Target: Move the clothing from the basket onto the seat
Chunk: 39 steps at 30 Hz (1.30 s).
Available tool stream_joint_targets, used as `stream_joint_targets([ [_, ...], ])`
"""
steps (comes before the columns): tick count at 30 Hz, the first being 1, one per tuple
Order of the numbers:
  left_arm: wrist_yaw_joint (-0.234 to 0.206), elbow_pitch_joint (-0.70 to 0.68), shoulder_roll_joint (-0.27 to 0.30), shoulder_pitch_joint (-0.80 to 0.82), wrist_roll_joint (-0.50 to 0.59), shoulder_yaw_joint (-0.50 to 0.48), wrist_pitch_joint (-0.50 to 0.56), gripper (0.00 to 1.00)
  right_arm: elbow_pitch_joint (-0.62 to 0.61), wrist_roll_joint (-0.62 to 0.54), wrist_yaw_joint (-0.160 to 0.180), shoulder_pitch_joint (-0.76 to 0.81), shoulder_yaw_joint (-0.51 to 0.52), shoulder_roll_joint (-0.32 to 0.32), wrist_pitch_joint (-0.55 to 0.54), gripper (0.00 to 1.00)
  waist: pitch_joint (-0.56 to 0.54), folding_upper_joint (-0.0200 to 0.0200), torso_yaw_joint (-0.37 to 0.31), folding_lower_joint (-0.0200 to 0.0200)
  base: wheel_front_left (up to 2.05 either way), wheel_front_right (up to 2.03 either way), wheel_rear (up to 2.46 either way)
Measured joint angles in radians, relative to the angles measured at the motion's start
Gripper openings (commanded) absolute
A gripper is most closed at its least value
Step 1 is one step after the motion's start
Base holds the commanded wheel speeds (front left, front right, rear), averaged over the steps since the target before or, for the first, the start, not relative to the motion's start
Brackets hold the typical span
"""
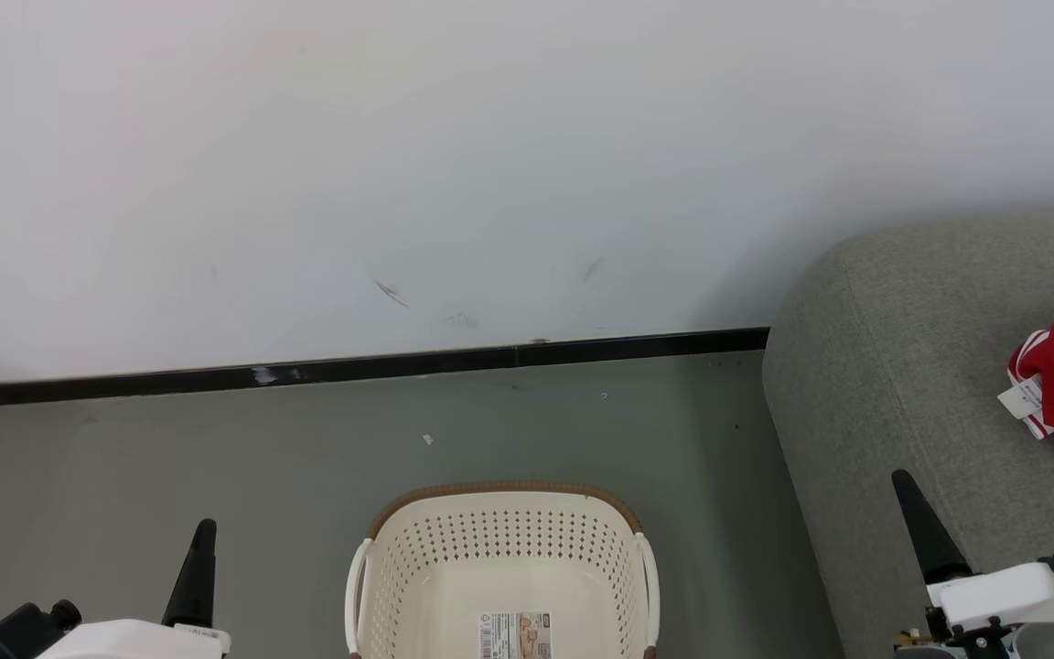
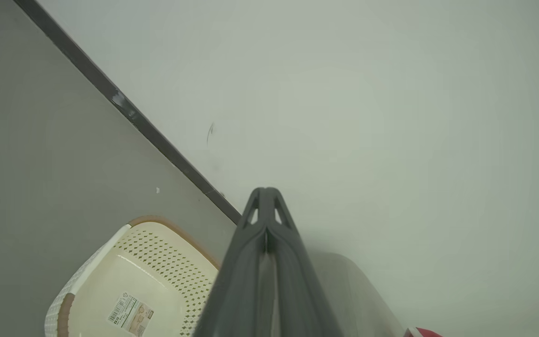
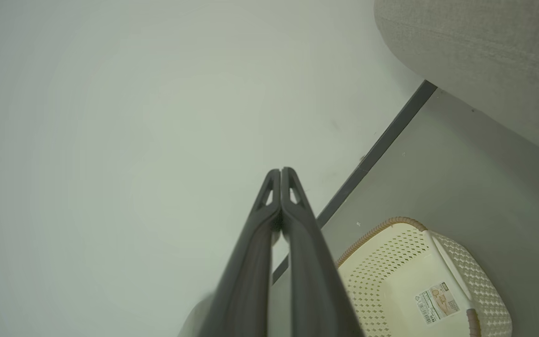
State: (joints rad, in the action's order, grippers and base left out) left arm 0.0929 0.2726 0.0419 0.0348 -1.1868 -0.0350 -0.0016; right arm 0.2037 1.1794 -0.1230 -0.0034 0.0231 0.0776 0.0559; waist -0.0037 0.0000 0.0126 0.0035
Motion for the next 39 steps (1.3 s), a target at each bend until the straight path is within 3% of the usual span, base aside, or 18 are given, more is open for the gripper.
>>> stream_joint_targets([
  [9, 0.007, 0.000, -0.002, 0.002, -0.103, -0.013, 0.029, 0.00, 0.011, 0.121, 0.000, -0.008, 0.011, 0.000, -0.025, 0.00, 0.005, 0.0000, -0.003, -0.0022, 0.00, 0.00, 0.00],
  [39, 0.029, 0.003, -0.009, 0.032, -0.408, -0.053, 0.115, 0.00, 0.057, 0.475, 0.000, -0.048, 0.042, 0.001, -0.109, 0.00, 0.006, 0.0000, -0.012, -0.0029, 0.00, 0.00, 0.00],
])
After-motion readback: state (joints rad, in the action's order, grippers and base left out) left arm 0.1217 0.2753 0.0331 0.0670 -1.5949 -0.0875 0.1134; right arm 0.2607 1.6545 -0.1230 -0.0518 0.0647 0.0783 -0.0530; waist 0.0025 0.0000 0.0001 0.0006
